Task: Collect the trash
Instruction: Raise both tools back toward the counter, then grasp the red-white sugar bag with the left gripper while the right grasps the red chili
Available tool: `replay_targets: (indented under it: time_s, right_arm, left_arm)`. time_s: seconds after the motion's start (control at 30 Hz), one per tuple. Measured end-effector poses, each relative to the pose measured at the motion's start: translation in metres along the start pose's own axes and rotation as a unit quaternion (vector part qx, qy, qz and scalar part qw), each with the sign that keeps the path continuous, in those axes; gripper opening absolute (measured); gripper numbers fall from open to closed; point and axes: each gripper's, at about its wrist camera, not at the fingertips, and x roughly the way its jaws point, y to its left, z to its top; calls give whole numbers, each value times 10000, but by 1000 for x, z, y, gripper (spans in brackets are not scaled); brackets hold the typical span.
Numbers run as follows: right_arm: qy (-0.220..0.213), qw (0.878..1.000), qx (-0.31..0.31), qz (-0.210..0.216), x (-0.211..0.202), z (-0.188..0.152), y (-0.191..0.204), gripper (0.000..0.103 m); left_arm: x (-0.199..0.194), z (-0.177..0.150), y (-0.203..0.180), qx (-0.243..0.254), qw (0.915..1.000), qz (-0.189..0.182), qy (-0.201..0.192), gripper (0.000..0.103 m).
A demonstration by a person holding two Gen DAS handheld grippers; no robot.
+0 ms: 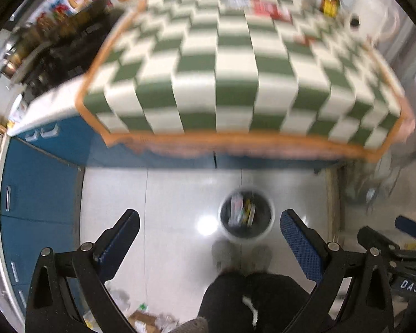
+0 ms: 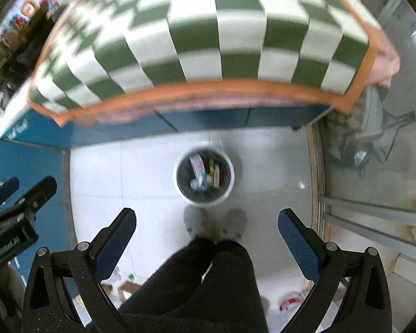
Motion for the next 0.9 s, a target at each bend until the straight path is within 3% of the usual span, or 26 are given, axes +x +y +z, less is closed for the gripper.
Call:
replay_targets:
  time_s: [0.13, 0.33, 0.43, 0.53, 0.6, 0.67, 0.77, 0.87, 0.9]
  right_arm:
    - [-562, 9983, 103, 132, -42, 40, 5, 103]
    - [-1017, 9945, -242, 13, -67, 132, 5, 103]
    - [-1040, 9919, -699, -199, -55, 193, 5, 103]
    - [-946, 9853, -1341, -482, -23, 256, 12, 102]
    - [-756, 9773, -1855, -694, 8, 305, 17, 84]
    - [-471, 9685, -2300, -829, 39, 342, 22, 74]
    - [-172, 9453, -3113, -963, 83, 379, 32, 73]
    - [89, 9138, -3957, -912, 115, 401, 41, 71]
    - [5, 9129, -4019, -716, 114, 404, 41, 57]
  left_arm:
    - [-22, 46, 8, -138, 9982, 208, -538, 103]
    - [-10, 112, -1, -292, 9914, 987, -806, 103]
    - [23, 144, -16, -464, 9866, 1380, -737, 103]
    - [67, 176, -40, -499, 9851, 1607, -346, 103]
    - [92, 195, -51, -629, 9842, 1653, -67, 103]
    - [112, 212, -58, -766, 9832, 1648, 158, 103]
    - [137, 238, -65, -921, 9791, 1764, 424, 103]
    - [154, 258, -65, -1174, 9749, 1789, 615, 103]
    - [159, 265, -63, -1282, 9738, 1753, 675, 103]
